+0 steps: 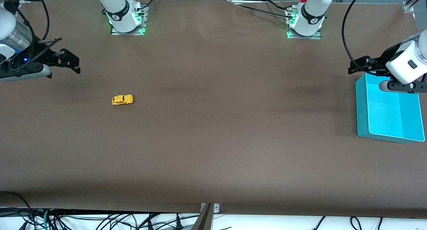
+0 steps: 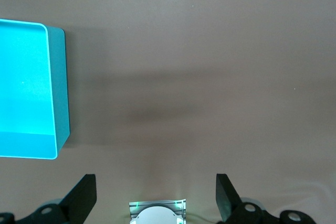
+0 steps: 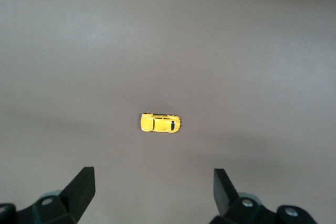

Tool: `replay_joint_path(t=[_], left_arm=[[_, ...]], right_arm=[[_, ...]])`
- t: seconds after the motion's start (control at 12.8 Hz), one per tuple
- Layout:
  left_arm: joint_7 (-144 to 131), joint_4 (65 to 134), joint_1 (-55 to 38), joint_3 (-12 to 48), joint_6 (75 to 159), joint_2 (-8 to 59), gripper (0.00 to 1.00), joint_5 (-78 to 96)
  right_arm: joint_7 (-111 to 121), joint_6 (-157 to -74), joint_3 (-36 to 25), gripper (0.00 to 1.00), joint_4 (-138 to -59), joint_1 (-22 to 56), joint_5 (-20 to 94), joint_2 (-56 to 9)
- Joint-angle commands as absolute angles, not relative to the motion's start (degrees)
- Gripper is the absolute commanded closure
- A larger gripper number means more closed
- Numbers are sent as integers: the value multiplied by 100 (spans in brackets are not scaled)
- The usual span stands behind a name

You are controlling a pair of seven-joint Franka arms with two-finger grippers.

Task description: Wind and store yellow beetle car

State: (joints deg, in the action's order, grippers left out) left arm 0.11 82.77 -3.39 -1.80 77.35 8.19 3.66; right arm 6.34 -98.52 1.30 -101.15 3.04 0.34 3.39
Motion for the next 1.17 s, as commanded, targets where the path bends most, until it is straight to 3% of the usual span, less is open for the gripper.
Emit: replay_joint_path(t=[0.0,1.09], left_arm=[[0,8209,-360,-176,7743,835,0,334],[0,8200,-369,-167,7743,844,0,343]], right_arm=[[362,-9503,158,0,-9976,343,-88,334],[114,-9457,255,0,-10142,352,-88,518]])
